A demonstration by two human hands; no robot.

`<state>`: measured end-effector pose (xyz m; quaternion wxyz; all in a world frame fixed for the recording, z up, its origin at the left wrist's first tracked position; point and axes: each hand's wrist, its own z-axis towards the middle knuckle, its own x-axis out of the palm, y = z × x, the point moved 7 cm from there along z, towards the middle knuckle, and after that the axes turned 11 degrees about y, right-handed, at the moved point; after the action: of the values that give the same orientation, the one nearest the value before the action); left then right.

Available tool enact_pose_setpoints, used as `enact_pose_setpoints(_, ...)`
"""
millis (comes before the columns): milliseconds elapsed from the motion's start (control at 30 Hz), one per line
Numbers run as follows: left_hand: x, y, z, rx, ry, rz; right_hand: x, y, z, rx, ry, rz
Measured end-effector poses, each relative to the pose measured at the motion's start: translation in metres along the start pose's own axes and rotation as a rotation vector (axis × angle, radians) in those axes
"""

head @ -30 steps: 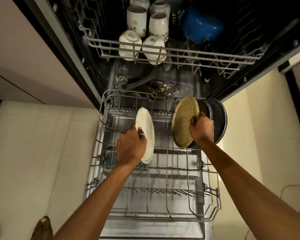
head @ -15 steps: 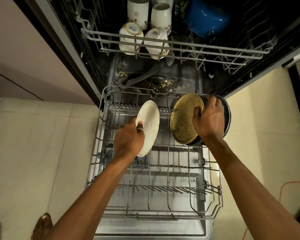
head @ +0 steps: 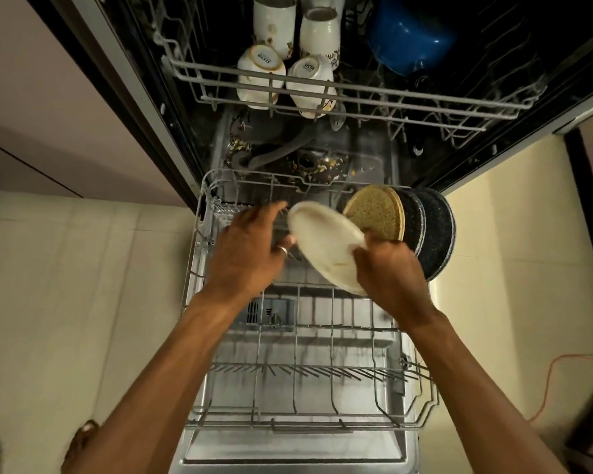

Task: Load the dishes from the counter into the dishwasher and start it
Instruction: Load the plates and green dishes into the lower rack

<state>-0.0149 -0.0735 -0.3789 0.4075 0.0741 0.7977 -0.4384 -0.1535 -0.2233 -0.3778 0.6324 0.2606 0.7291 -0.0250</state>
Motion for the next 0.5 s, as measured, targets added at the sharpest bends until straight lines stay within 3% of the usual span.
enact_pose_setpoints(100,0.0,0.02,-0.003,-0.135,-0.002,-0.048,-0.006,-0.038,0.002,0.341,-0.054,0.216)
enact_pose_setpoints(200,0.008,0.032,-0.01,-0.177,0.028,-0.067,-0.004,-0.063,0.013,0.558,-0.068,0.268)
enact_pose_setpoints(500,0.023,0.045,-0.021,-0.215,0.055,-0.079,0.027,-0.069,0.046,0.649,0.02,0.39)
